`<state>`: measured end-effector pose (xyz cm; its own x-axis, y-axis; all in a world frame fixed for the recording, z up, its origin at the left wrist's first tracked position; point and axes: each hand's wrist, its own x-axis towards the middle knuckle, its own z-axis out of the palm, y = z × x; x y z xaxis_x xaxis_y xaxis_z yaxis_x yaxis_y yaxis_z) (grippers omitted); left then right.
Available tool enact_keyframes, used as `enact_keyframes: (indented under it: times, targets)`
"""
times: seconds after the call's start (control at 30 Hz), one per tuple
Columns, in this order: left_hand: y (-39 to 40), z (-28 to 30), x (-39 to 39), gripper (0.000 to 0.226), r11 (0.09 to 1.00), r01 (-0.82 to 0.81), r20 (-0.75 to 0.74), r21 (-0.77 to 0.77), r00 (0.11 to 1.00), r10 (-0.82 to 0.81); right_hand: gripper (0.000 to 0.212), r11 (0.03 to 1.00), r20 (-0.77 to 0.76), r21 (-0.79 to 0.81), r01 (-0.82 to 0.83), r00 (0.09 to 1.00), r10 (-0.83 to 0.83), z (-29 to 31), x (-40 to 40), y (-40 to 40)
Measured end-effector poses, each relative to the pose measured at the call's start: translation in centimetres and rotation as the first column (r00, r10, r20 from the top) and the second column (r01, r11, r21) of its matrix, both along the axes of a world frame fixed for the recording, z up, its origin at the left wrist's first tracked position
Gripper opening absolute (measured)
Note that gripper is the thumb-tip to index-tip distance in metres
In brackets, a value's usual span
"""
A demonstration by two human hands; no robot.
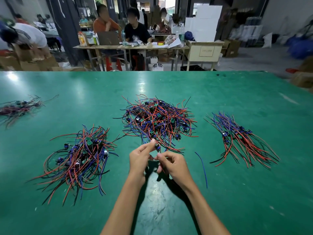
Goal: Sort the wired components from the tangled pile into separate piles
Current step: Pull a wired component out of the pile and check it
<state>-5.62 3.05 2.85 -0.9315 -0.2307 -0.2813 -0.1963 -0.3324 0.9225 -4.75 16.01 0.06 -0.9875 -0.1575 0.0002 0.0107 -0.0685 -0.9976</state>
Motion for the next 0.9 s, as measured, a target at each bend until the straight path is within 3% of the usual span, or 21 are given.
enact_keyframes:
  times: [0.23,0.3,0.53,0.6,0.9]
  targets:
    - [-1.2,0.0,-0.7,0.014,0.976,-0.044,-0.151,-0.215,0.988,0.011,0.013,0.999,-0.034,0.042,-0.010,0.999,0.011,0.0,-0.3,0.2]
    - [-1.3,0.0,-0.8,0.013,0.975,-0.018,-0.191,-0.220,0.981,-0.025,0.001,0.999,-0.073,0.047,0.014,0.997,-0.010,-0.1,-0.5,0.3]
    - [-2.0,-0.8,-0.1,0.020,0.981,0.143,-0.138,-0.134,0.977,-0.162,0.006,0.996,-0.156,-0.032,0.087,0.984,-0.091,-0.3,-0.9,0.9]
    - [-2.0,-1.0,0.1,0.020,0.984,0.136,-0.148,-0.119,0.977,-0.153,0.001,0.996,-0.153,-0.031,0.080,0.985,-0.084,-0.3,-0.8,0.8]
    - [-1.3,-2.1,-0.1,0.015,0.973,-0.015,-0.193,-0.230,0.981,-0.030,0.017,0.995,-0.080,0.100,-0.022,0.996,0.030,0.0,-0.4,0.9]
